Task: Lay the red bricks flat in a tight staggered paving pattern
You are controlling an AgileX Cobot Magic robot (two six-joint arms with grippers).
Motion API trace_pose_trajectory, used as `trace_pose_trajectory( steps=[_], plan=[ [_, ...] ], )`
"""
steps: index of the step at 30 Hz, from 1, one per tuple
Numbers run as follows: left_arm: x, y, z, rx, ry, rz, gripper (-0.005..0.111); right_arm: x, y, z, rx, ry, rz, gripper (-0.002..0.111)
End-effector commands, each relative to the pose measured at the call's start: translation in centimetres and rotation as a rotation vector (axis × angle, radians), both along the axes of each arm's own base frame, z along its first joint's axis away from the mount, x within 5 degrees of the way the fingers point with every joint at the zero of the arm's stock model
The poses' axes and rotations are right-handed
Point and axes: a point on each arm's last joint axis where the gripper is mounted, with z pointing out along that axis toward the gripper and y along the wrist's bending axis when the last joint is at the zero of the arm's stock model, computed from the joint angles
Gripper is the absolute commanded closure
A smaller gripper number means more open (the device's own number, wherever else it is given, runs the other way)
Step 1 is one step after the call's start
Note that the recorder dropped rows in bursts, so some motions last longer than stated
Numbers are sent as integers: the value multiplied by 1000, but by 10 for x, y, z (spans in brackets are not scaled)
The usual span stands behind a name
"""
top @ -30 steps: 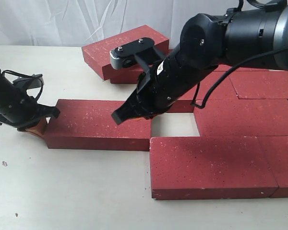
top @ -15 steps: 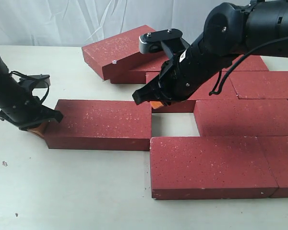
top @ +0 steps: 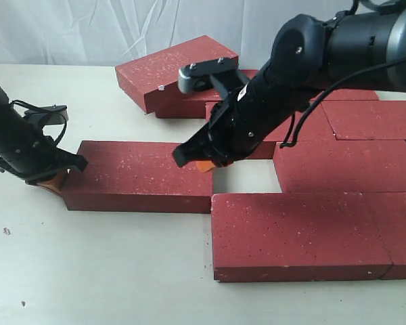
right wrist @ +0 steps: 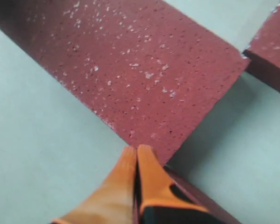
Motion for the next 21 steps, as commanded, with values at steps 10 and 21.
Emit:
trace_pose_trajectory(
  steps=[10, 21],
  plan=[
    [-6, 3, -9, 19, 54, -34, 107, -16, 31, -48, -94, 67, 146, 109],
    [-6, 3, -9, 19, 54, -34, 107, -7, 32, -58, -123, -12, 156, 109]
  ],
)
